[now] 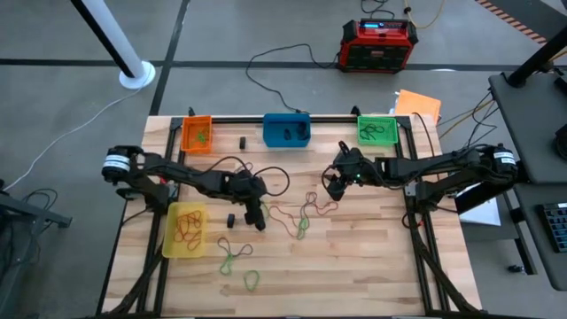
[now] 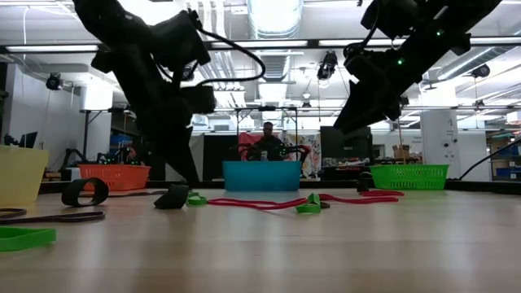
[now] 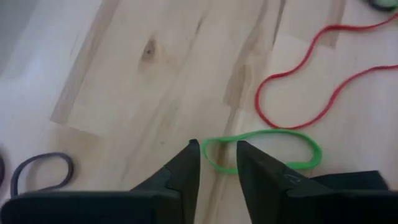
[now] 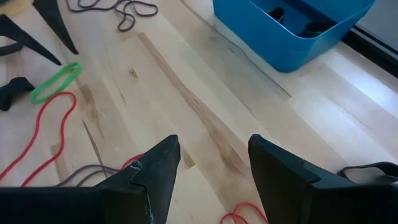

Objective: Sort rubber bands into baskets
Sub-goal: Put the green rubber band into the orange bin

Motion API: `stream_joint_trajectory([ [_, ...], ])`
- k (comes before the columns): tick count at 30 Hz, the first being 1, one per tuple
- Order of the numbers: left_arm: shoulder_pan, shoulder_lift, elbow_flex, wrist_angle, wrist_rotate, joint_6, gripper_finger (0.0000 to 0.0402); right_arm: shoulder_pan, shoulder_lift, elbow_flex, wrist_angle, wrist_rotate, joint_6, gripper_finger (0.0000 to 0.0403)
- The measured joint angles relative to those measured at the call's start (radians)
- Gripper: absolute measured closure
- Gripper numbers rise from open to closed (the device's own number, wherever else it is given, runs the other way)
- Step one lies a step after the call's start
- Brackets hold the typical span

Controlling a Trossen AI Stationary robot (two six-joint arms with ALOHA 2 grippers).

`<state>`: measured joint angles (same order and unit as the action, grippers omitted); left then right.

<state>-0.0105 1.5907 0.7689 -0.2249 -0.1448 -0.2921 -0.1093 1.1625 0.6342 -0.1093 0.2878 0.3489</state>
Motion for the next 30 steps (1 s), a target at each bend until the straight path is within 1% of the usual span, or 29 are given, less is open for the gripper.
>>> stream_joint_trajectory([
  [4, -0.001, 0.031, 0.000, 0.001, -0.003, 0.020, 0.0284, 0.000, 0.000, 0.000, 0.014, 0.000, -0.009, 0.0215],
  [7, -0.001, 0.054, 0.000, 0.001, -0.003, 0.038, 0.0273, 0.000, 0.000, 0.000, 0.021, 0.000, -0.010, 0.0215],
  [15, -0.001, 0.089, 0.002, 0.015, -0.005, 0.047, 0.0274, 0.000, 0.000, 0.000, 0.019, 0.000, -0.020, 0.0215],
  [18, -0.002, 0.089, 0.003, 0.016, -0.004, 0.051, 0.0298, 0.000, 0.000, 0.000, 0.019, 0.000, -0.022, 0.0215],
  [20, -0.002, 0.090, 0.003, 0.017, 0.001, 0.061, 0.0333, 0.000, 0.000, 0.000, 0.019, 0.000, -0.026, 0.0215],
  [22, -0.002, 0.090, 0.003, 0.018, 0.003, 0.070, 0.0376, 0.000, 0.000, 0.000, 0.019, 0.000, -0.027, 0.0216],
  [23, -0.002, 0.091, 0.003, 0.018, 0.002, 0.071, 0.0388, 0.000, 0.000, 0.000, 0.019, 0.000, -0.027, 0.0216],
  [27, -0.002, 0.085, 0.002, 0.015, -0.018, 0.072, 0.0398, 0.000, 0.000, 0.000, 0.019, 0.000, -0.027, 0.0215],
  [30, -0.001, 0.059, -0.001, -0.011, -0.031, 0.080, 0.0401, 0.000, 0.000, 0.000, 0.019, 0.000, -0.027, 0.0216],
])
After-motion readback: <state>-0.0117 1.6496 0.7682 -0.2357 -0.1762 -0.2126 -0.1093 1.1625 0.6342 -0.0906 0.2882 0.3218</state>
